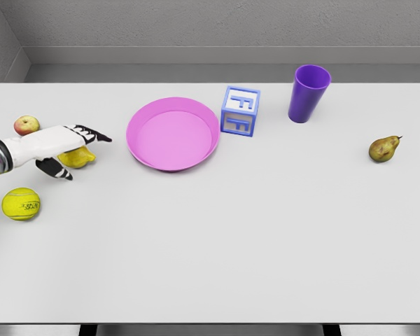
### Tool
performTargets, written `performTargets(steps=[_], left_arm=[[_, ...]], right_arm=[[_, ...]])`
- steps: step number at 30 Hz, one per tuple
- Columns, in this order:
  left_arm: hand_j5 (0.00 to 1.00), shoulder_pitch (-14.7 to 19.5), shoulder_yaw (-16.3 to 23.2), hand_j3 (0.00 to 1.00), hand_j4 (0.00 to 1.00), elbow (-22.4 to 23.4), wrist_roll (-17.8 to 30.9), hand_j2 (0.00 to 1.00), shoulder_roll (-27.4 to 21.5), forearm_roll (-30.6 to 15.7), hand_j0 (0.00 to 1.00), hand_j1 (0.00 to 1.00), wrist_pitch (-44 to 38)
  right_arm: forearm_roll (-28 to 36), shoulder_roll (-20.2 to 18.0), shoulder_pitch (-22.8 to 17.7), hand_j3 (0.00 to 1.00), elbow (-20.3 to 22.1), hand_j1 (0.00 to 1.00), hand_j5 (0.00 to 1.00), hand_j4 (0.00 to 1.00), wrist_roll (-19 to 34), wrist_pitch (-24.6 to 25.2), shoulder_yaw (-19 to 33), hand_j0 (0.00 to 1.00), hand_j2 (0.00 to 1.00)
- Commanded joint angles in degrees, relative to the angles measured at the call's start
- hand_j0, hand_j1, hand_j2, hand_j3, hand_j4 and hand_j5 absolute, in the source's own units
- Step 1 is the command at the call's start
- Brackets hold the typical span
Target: Put the lemon on the plate with left arm
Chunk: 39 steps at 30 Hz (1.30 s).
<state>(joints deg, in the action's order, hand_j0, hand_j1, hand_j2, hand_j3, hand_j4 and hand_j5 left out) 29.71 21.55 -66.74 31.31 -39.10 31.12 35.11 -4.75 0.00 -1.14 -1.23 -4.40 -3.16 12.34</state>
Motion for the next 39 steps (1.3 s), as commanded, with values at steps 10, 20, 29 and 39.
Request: performTargets(steps=[10,20,29,39], left_arm=[[1.00,0.00,1.04,1.00,1.00,-0.23,-0.11,1.00,-1.24,-0.27,1.00,1.00,-0.11],[1.00,0.79,1.04,1.00,1.00,0.03,-0.20,1.00,-2.65,-0.27,1.00,1.00,-0.11],[0.83,1.85,2.36,0.83,0.83,0.82,-0.11,0.83,-2.47,0.34,0.83,0.83,-0.11],[0.83,2.73,5.35,0.83,0.83,0.64,-0.11,0.83,-2.56,0.34,0.83,0.83,-0.11]], right_arm=[[0.01,0.00,0.00,1.00,-0.08,1.00,1.00,1.00,0.00,0.00,0.06,1.00,1.00],[0.01,0.00,0.00,1.00,0.00,1.00,1.00,1.00,0.00,0.00,-0.03,1.00,1.00],[0.01,0.00,0.00,1.00,0.00,1.00,1.00,1.00,0.00,0.00,-0.03,1.00,1.00],[0.01,0.00,0.00,1.00,-0.08,1.00,1.00,1.00,0.00,0.00,-0.03,1.00,1.00]])
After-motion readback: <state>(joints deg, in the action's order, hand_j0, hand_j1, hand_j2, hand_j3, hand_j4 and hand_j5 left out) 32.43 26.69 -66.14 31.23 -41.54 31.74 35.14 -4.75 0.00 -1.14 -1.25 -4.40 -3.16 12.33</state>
